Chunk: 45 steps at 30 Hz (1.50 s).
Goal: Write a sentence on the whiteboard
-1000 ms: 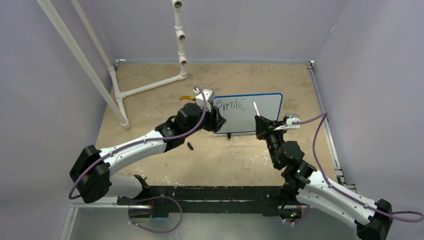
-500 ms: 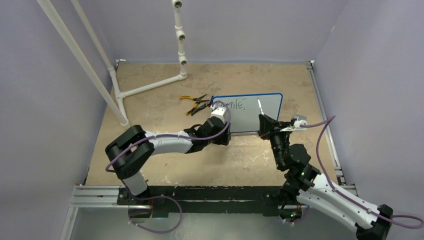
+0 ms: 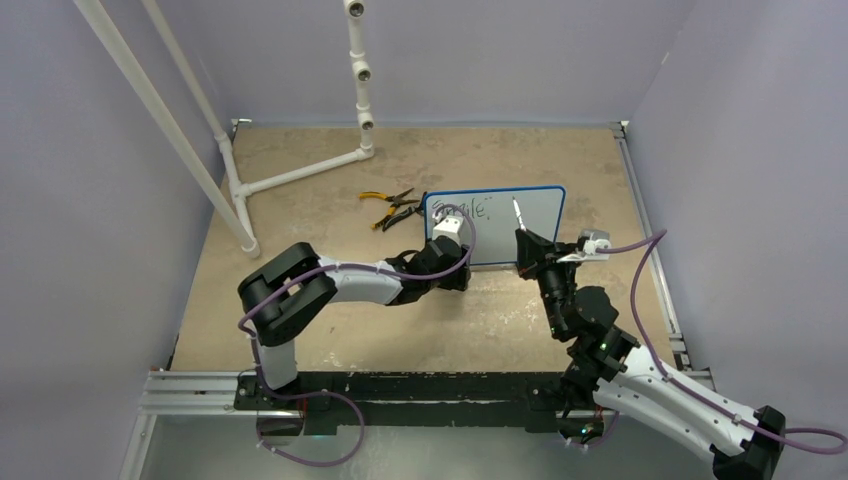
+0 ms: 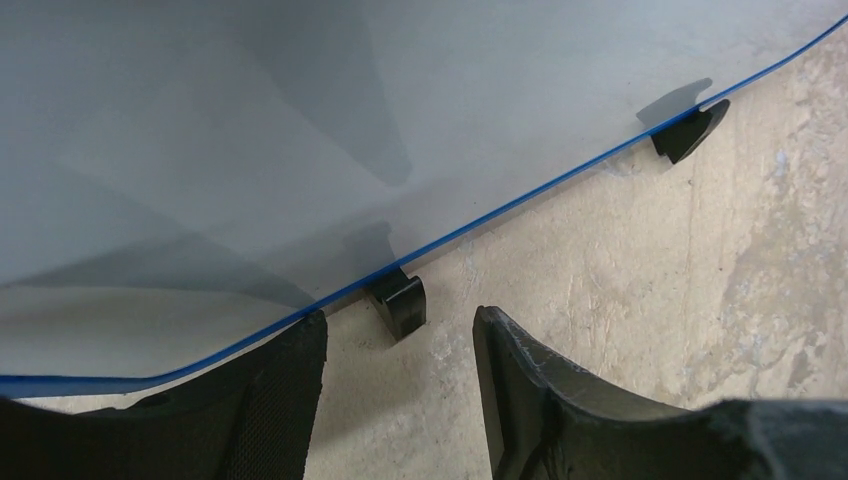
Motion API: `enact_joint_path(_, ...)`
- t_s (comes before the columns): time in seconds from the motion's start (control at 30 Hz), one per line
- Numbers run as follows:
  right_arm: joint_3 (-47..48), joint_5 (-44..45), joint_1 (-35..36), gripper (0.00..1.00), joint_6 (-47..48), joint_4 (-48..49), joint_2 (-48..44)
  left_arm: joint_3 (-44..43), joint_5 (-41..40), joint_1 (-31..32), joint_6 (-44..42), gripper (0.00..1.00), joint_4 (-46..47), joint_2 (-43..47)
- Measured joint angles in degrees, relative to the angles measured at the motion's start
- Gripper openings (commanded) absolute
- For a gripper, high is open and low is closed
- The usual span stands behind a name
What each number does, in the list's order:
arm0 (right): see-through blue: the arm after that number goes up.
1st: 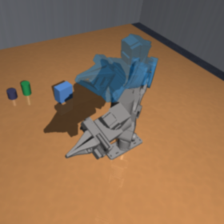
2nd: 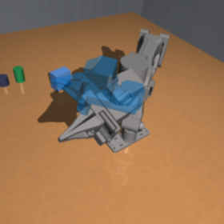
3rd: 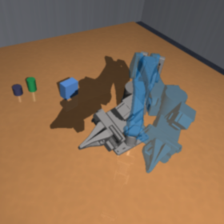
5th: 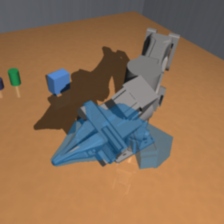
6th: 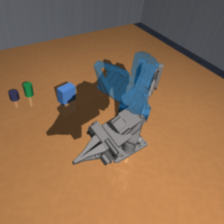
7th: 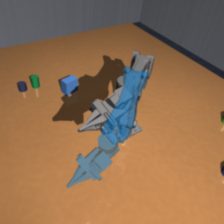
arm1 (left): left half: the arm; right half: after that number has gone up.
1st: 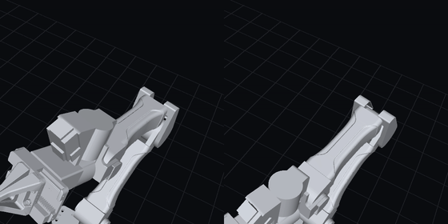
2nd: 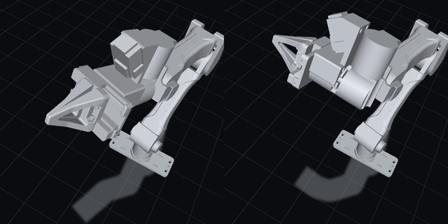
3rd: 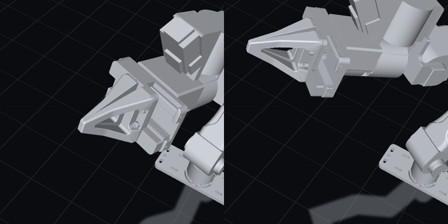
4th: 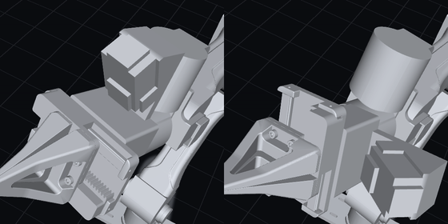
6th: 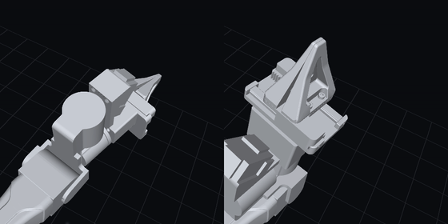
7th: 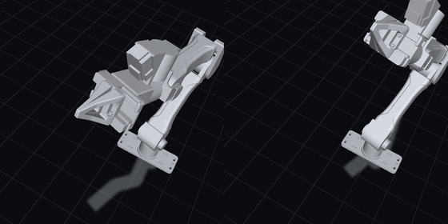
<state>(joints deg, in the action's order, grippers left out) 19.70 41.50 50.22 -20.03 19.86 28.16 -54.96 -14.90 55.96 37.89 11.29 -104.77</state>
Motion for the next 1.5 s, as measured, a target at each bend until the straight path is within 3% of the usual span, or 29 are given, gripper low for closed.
enact_joint_path(0.37,0.0,0.0,0.0,0.00,0.0,0.0,0.0,-2.9,-5.6,0.5,-1.5,0.49,-2.1,-2.5)
enact_joint_path(0.87,0.0,-0.1,0.0,0.00,0.0,0.2,0.0,-4.6,-13.4,0.8,-4.2,0.00,-2.8,-4.4)
enact_joint_path(1.2,-0.5,-4.6,0.0,0.00,2.0,2.6,-0.1,-3.4,-22.4,2.7,-4.0,0.00,-3.3,-4.4)
enact_joint_path(1.5,-1.4,-11.1,0.0,0.00,3.8,5.5,0.4,1.6,-31.3,5.9,3.8,0.00,-8.0,-0.3)
